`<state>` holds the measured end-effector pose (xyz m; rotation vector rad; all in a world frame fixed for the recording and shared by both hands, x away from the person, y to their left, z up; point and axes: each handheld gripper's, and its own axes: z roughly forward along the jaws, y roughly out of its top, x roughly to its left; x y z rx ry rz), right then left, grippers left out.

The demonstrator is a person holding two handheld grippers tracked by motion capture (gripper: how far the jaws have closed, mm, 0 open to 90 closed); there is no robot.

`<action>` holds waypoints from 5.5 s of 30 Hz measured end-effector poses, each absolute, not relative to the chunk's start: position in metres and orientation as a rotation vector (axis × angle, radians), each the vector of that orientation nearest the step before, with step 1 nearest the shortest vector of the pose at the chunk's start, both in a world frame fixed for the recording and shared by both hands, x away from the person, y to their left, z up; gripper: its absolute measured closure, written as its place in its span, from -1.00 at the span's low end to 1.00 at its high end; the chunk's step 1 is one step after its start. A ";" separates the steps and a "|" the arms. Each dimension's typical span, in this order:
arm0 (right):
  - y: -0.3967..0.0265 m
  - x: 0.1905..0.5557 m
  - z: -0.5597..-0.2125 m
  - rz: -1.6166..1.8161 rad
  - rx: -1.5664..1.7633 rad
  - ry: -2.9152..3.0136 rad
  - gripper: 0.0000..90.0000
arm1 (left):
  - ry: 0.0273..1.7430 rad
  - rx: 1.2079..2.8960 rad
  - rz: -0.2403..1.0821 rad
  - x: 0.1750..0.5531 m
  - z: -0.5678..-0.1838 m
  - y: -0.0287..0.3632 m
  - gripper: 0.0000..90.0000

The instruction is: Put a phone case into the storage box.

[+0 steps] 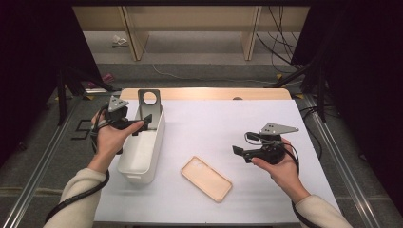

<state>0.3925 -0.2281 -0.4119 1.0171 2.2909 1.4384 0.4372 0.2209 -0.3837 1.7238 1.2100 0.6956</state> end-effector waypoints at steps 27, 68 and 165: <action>-0.240 0.388 -0.417 1.417 1.032 2.315 -0.62 | 1.069 1.726 0.672 0.369 -0.396 0.208 -0.97; -0.229 0.389 -0.418 1.320 1.026 2.421 0.13 | 0.983 1.748 0.647 0.353 -0.400 0.203 -0.94; -0.091 0.339 -0.463 0.619 0.706 3.188 0.87 | 0.938 1.787 0.658 0.349 -0.397 0.193 -0.89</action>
